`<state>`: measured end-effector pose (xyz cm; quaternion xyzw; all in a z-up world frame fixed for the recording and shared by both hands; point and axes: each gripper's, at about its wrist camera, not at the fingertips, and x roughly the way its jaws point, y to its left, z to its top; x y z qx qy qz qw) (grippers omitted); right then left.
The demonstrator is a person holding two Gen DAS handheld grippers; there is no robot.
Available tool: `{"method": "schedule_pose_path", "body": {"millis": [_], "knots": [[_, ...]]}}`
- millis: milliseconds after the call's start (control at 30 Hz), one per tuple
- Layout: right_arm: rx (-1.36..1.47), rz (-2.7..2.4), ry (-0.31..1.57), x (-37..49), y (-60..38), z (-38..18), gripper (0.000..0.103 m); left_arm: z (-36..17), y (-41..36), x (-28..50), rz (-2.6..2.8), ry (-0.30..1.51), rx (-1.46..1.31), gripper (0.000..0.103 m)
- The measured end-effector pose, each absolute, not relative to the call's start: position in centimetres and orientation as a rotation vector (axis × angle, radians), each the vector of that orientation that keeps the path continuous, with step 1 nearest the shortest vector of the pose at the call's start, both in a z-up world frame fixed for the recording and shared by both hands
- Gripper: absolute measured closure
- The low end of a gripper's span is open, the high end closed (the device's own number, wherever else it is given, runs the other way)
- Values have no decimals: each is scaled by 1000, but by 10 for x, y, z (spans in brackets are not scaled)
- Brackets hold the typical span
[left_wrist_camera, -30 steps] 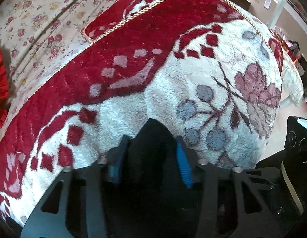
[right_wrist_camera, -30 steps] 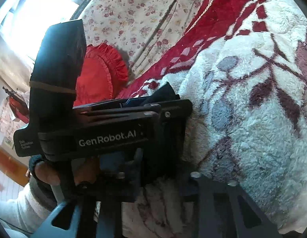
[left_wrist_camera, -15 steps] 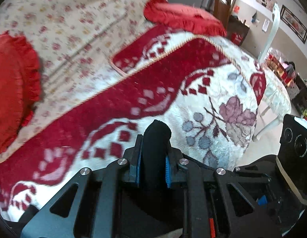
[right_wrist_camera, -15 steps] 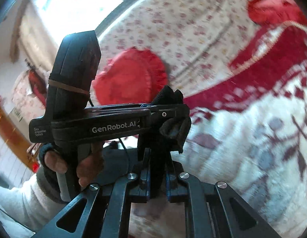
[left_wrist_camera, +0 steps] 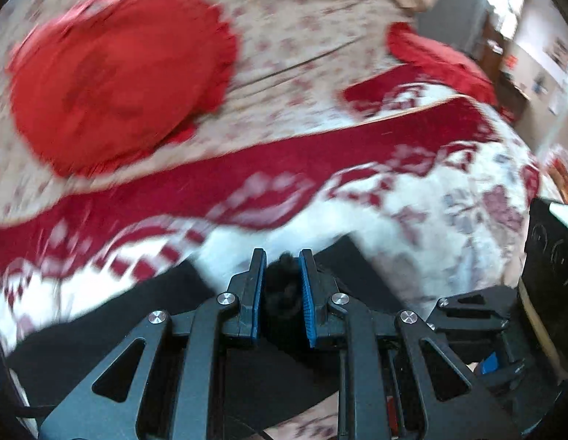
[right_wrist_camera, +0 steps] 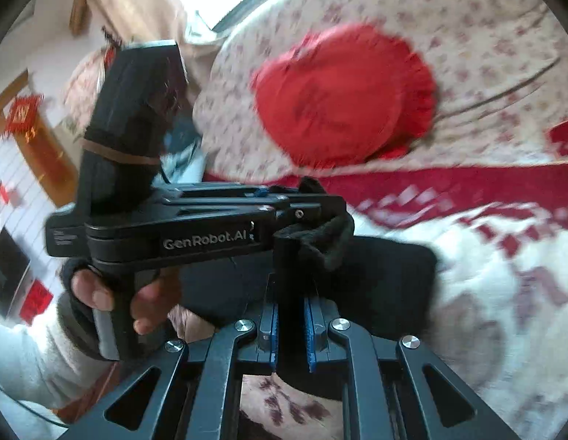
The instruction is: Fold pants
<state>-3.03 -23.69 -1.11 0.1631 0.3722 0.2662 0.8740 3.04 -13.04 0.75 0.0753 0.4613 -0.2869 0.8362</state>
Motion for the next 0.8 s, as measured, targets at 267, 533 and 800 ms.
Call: {"method": "schedule_pose_path", "body": {"millis": [267,533,800], "knots": [[266,700,873,-21,-178,-31,56,-8,-63,36,-446,1020,48,86],[290,411,819,-26,-248,-12,60,15,-56,5,-419,956,1,86],[142,265,876,11,-251,-31,66,-11,-90,-16,-407,982,53,86]]}}
